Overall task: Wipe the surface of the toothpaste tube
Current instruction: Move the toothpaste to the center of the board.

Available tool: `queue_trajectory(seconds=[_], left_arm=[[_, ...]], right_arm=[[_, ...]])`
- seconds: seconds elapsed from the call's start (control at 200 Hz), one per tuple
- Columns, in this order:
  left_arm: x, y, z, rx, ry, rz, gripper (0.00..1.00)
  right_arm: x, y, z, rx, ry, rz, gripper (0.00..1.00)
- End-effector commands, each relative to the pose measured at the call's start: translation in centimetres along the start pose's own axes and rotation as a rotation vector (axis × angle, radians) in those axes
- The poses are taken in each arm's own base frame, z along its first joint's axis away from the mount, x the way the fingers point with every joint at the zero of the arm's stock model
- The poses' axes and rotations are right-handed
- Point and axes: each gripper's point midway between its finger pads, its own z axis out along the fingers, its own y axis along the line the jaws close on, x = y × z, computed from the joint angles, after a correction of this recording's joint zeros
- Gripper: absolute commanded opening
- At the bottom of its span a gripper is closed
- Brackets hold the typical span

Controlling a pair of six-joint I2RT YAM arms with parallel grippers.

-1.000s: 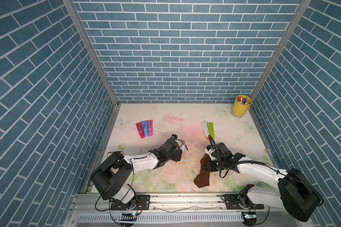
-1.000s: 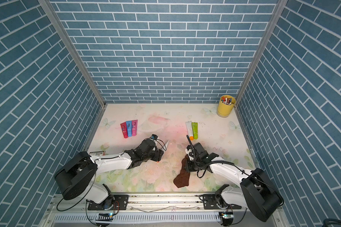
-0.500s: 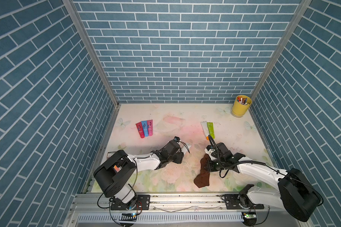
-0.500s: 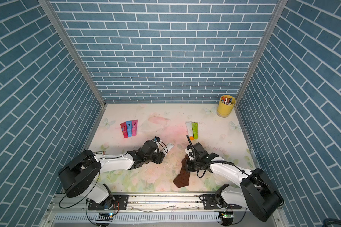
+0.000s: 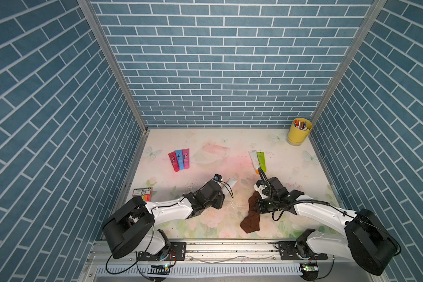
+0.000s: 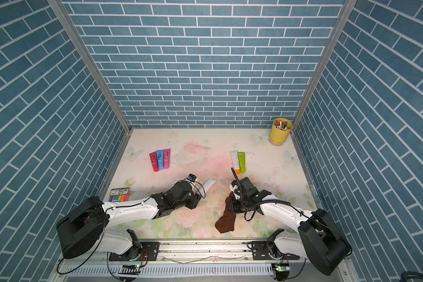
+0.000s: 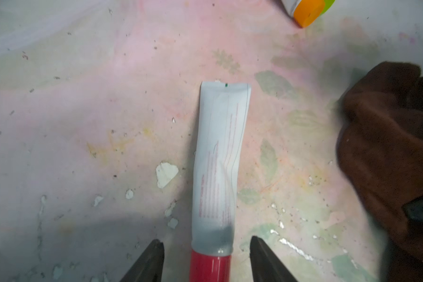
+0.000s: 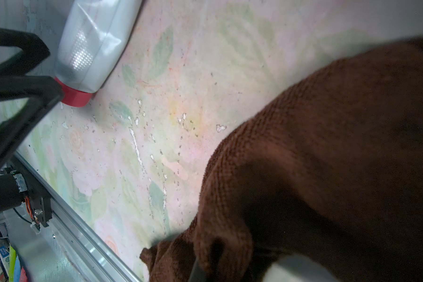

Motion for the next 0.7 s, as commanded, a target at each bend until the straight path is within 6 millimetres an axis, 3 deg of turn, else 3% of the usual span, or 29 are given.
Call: queue_trajectory(seconds=[0.0, 0.235, 0.42, 0.575, 0.695], left_arm=[[1.3, -0.1, 0.2, -0.037, 0.025, 0.050, 0.59], [2.9, 0.5, 0.9, -0.086, 0.066, 0.083, 0.42], [3.1, 0.6, 0.8, -0.101, 0.061, 0.102, 0.26], [2.3, -0.5, 0.6, -0.069, 0.046, 0.158, 0.20], [1.6, -3.3, 0.5, 0.015, 0.004, 0.212, 0.15]], right_arm=[[0.5, -0.2, 0.0, 0.014, 0.017, -0.036, 0.00], [0.6, -0.2, 0.0, 0.017, 0.016, -0.038, 0.00], [0.5, -0.2, -0.2, 0.015, 0.004, -0.042, 0.00], [0.4, 0.0, -0.9, 0.012, -0.029, -0.054, 0.00], [0.0, -0.3, -1.9, 0.047, -0.067, -0.061, 0.00]])
